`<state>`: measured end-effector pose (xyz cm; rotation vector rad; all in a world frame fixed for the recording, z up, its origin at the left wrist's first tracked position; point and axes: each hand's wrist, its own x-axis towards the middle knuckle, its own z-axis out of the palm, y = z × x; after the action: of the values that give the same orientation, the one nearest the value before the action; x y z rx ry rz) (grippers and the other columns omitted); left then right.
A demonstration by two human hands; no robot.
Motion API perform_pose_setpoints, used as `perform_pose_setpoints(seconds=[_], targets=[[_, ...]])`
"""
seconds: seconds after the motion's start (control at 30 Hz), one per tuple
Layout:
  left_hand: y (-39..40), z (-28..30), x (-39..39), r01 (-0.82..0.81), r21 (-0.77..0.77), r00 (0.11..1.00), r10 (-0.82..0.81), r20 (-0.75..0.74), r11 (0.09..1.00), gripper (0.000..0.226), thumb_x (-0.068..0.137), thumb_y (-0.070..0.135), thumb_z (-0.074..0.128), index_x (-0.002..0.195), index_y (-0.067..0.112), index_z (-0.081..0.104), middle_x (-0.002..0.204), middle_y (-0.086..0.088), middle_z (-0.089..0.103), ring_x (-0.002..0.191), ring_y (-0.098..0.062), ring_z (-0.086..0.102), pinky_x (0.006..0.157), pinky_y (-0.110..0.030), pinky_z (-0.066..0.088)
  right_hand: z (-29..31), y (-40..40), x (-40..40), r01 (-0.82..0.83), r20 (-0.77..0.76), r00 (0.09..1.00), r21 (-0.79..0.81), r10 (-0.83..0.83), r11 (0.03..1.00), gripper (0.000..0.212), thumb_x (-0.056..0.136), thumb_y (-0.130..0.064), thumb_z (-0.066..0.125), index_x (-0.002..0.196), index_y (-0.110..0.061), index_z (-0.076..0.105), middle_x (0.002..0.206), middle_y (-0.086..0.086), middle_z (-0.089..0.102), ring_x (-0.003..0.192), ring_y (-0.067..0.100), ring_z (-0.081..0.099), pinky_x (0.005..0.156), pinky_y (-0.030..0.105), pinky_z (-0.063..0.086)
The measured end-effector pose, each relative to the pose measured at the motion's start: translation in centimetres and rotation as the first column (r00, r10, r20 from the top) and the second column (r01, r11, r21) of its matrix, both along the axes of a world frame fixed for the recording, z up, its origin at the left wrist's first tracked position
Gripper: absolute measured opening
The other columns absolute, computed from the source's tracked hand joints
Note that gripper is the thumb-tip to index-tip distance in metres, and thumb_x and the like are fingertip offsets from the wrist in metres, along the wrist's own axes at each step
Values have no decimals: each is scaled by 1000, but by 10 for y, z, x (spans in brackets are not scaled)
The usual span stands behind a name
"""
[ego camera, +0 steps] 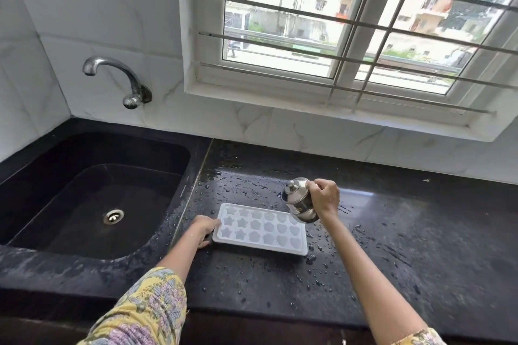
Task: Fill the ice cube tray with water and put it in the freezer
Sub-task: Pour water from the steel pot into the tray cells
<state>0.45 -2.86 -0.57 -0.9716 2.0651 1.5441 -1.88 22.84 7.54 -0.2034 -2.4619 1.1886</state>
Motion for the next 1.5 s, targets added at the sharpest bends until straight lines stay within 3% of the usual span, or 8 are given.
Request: perform_pose_setpoints(seconds=[0.2, 0.47, 0.67, 0.83, 1.0, 1.5], targets=[[1, 0, 1, 1, -1, 1000, -1, -9, 1000, 34, 88, 21, 59, 121, 9, 60, 130, -9, 57, 94, -18, 47, 75, -27, 44, 6, 6, -1, 25, -15, 1000, 32, -24, 999, 36, 71, -22, 51, 39, -18, 34, 38, -4, 32, 40, 8, 29, 42, 21, 21], [1, 0, 0, -12, 5, 1000, 12, -16, 1000, 34, 90, 19, 58, 121, 8, 60, 130, -9, 57, 94, -18, 47, 82, -30, 48, -17, 11, 1, -20, 26, 1000, 211, 14, 977, 27, 65, -25, 43, 40, -21, 33, 38, -6, 31, 39, 8, 28, 46, 17, 19], [2, 1, 2, -5, 28, 1000, 6, -22, 1000, 35, 89, 17, 56, 123, 10, 60, 131, -8, 55, 97, -17, 45, 77, -29, 43, -24, 16, 2, -23, 12, 1000, 278, 20, 960, 35, 70, -19, 47, 40, -23, 31, 37, -8, 30, 38, 8, 27, 48, 18, 24], [3, 1, 3, -12, 42, 1000, 12, -22, 999, 35, 88, 17, 56, 123, 10, 60, 124, -7, 57, 97, -17, 45, 76, -28, 41, -23, 20, 4, -3, -5, 1000, 270, 4, 963, 40, 72, -12, 52, 40, -23, 31, 37, -8, 30, 39, 8, 28, 48, 18, 25], [2, 2, 3, -26, 53, 1000, 27, -13, 998, 34, 88, 17, 58, 122, 11, 60, 132, -7, 54, 110, -19, 49, 78, -29, 42, -23, 23, 5, -7, 4, 1000, 256, 6, 967, 46, 73, -4, 55, 40, -23, 31, 36, -8, 28, 38, 7, 27, 47, 15, 23], [3, -1, 1, -26, 47, 1000, 27, -15, 999, 32, 88, 15, 57, 120, 10, 61, 130, -7, 55, 99, -17, 44, 77, -28, 40, -10, 22, 9, 4, -46, 999, 287, 9, 958, 46, 74, -5, 55, 40, -23, 29, 37, -8, 29, 37, 7, 25, 43, 16, 19]])
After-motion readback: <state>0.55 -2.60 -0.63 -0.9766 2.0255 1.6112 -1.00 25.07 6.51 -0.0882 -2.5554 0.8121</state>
